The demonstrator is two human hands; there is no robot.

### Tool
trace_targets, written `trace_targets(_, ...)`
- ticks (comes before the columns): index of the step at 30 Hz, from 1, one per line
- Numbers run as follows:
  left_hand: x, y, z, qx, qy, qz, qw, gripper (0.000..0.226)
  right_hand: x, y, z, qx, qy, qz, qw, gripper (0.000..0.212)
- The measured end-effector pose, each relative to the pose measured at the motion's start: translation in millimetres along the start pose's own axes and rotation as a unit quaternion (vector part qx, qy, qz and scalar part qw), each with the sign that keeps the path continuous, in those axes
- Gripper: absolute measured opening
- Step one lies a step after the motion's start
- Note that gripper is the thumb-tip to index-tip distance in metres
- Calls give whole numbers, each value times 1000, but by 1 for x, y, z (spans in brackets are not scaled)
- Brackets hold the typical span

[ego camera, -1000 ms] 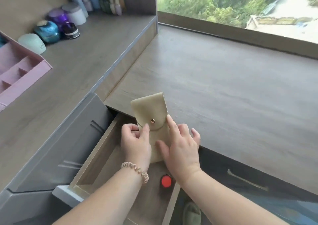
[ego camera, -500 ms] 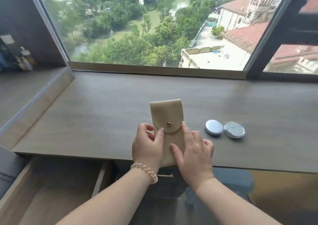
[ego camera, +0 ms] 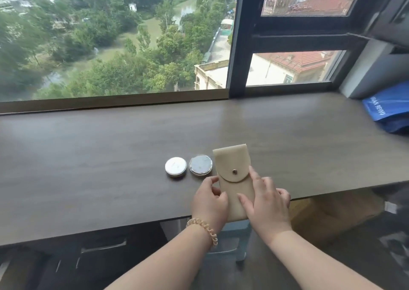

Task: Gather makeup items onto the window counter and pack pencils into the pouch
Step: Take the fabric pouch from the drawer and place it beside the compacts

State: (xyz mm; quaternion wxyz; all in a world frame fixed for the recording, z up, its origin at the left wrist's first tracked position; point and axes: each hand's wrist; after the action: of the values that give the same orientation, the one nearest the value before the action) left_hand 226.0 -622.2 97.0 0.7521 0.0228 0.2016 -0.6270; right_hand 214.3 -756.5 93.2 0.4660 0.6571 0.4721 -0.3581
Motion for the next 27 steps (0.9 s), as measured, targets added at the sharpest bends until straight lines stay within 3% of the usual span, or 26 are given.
trace_targets(9, 72, 69, 3, 3, 48, -33, 998, 41, 32, 68, 52, 73, -31, -56, 995, 63)
trace_targets(17, 91, 130, -6, -19, 136, -23, 990, 43, 87, 114, 60, 67, -29, -105, 992, 51)
trace_targets(27, 119, 141, -15, -32, 226, -27, 973, 16, 106, 126, 84, 60, -33, -145, 987, 44)
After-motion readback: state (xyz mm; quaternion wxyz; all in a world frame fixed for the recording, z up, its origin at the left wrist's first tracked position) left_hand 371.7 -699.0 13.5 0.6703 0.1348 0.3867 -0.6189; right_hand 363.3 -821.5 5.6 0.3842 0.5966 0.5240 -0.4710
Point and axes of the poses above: each hand's wrist, its own y-axis towards the middle knuckle, its own x-axis out of the palm, z = x × y, and after that the axes turned 4 degrees about z, right-handed
